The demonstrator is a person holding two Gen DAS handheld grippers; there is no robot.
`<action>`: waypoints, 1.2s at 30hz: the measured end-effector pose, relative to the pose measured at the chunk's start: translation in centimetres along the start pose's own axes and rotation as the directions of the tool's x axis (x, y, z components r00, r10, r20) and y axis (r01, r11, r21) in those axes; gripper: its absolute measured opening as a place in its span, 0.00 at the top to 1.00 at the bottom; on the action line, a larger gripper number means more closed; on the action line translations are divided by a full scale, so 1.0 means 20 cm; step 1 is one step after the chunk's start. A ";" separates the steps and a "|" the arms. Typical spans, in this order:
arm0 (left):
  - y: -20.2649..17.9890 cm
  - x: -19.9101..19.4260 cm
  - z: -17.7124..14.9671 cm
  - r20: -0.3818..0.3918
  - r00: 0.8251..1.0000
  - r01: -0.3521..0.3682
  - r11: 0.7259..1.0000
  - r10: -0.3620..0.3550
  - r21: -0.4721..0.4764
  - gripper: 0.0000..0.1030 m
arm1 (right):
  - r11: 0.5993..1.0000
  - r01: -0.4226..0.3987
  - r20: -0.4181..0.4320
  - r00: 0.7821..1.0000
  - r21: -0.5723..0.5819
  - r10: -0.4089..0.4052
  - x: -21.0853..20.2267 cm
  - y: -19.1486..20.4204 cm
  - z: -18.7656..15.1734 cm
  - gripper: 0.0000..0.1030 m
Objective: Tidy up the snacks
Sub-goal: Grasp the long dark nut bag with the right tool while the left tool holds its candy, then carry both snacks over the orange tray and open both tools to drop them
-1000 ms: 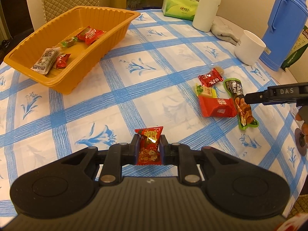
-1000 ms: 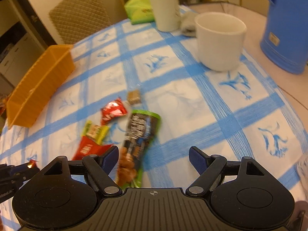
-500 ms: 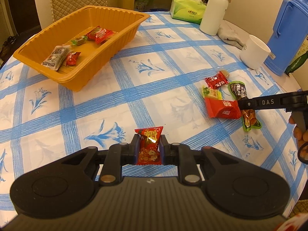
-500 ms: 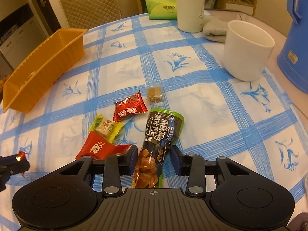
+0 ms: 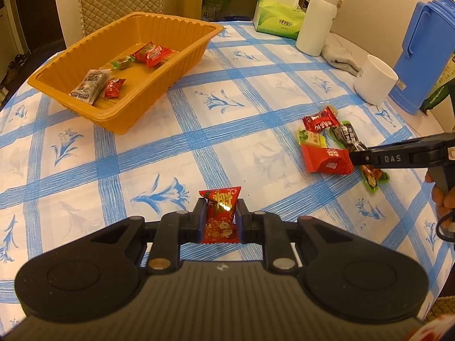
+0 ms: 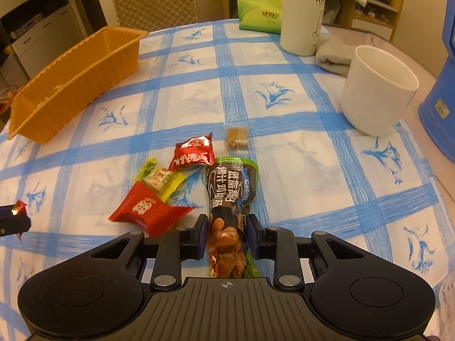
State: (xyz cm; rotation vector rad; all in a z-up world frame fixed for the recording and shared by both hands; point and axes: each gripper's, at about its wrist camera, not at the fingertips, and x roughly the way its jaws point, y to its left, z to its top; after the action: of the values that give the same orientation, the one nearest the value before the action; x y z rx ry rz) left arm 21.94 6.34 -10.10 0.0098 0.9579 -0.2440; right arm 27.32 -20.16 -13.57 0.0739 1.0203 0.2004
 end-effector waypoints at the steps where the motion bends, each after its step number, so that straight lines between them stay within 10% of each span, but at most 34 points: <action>1: 0.00 -0.01 0.00 0.003 1.000 -0.003 1.000 0.003 -0.002 0.82 | 1.000 -0.008 0.003 1.000 -0.001 0.008 -0.02 0.00 0.00 0.72; 18: 0.15 -0.23 -0.02 0.076 0.995 -0.055 0.993 0.062 -0.100 0.82 | 0.970 -0.218 0.055 0.973 -0.105 0.224 -0.33 0.25 0.06 0.72; 36: 0.43 -0.31 0.27 0.176 0.974 -0.110 0.979 0.140 -0.171 0.82 | 0.885 -0.405 0.044 0.904 -0.230 0.425 -0.21 0.82 0.42 0.72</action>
State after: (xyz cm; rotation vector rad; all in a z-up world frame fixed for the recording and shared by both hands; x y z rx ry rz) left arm 24.72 15.34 -2.84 -0.0985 0.7834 -0.0494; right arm 30.17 -4.62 -3.13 0.1037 0.8741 0.6948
